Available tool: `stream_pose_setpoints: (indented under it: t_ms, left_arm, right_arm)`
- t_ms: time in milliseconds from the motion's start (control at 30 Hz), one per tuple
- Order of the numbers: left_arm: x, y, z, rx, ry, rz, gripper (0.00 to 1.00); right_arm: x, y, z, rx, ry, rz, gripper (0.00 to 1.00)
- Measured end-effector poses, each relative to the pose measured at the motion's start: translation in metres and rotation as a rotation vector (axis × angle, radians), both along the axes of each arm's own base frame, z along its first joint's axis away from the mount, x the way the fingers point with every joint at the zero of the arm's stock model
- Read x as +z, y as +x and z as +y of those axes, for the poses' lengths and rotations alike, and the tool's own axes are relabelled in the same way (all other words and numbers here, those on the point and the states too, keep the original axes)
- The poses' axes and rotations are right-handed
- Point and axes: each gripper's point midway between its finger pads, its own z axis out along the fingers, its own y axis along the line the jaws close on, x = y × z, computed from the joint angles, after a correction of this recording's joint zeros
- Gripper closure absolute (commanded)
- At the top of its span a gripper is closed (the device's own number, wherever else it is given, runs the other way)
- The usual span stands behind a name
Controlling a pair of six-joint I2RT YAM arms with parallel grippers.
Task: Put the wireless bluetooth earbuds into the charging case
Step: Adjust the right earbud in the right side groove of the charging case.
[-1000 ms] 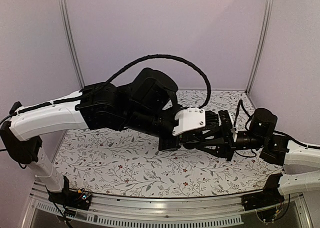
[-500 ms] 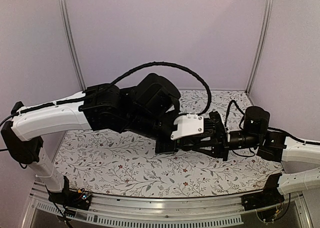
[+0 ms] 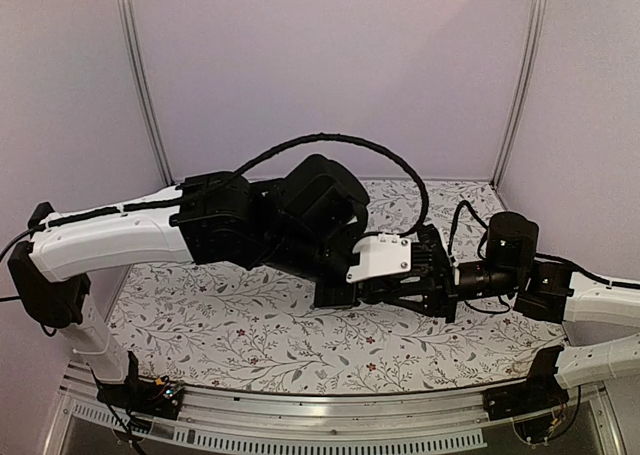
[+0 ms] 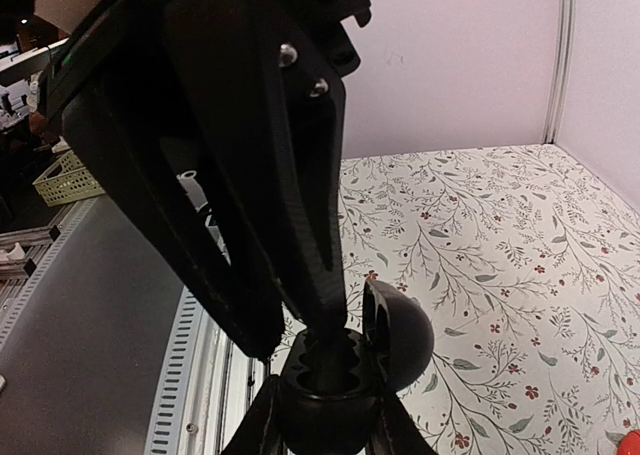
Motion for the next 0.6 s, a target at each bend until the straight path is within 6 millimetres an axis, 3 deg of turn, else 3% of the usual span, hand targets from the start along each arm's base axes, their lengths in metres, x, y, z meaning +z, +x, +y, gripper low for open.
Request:
stream_pose_setpoints:
  t_ms: [600]
  left_arm:
    - [-0.0048,0.0067,0.0004,0.02,0.017,-0.018,0.85]
  right_arm:
    - [-0.0016,-0.0019,0.0034,0.012,-0.011,-0.007,1.0]
